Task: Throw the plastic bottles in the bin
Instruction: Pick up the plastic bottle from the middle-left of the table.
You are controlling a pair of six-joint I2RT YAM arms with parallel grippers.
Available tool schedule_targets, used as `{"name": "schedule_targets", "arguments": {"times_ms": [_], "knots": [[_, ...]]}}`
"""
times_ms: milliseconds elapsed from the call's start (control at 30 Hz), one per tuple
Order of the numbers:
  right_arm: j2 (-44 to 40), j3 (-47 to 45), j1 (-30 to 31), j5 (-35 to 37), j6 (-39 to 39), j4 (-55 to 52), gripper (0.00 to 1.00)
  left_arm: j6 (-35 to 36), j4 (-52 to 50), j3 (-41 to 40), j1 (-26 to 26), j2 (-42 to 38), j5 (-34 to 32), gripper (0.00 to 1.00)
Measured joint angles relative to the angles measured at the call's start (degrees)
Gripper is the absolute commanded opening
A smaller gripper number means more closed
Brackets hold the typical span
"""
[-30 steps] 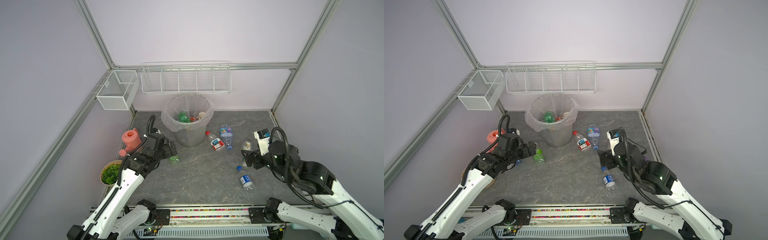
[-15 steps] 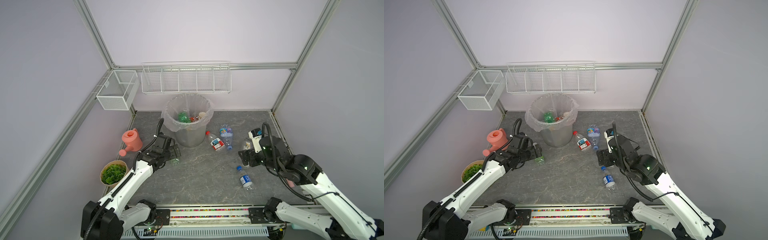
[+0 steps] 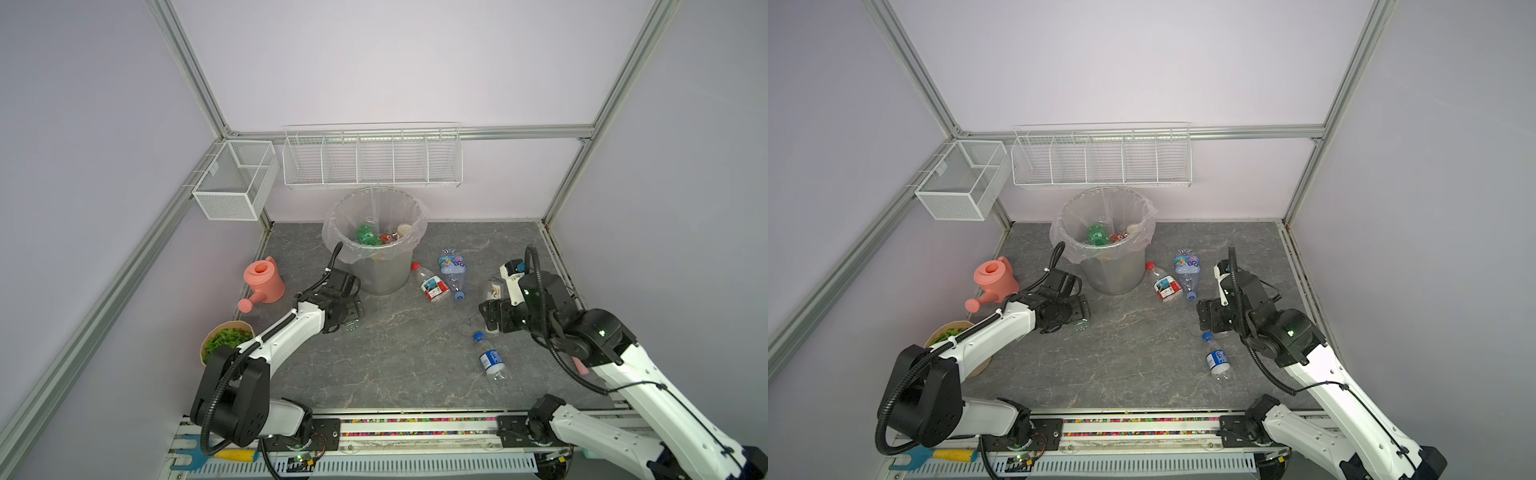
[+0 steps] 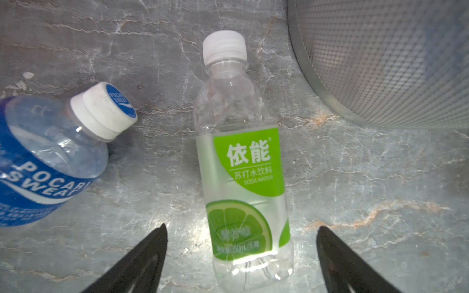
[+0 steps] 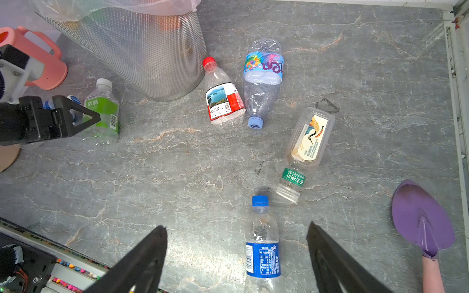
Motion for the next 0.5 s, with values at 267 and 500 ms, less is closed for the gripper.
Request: {"name": "schedule_targets", "arguments": {"times_ms": [267,500], "knots": [[-0.35,-2.21,-1.18,-1.9,0.07,1.09,0.89,-0.44,3.17,-1.11,0.0,5.05,0.87,0.81],[-1.42,-2.8,-1.7,-2.49,0.22,1.11,0.89,-0.7,4.33,-2.36,0.04,5.86,0.79,0.49]]}}
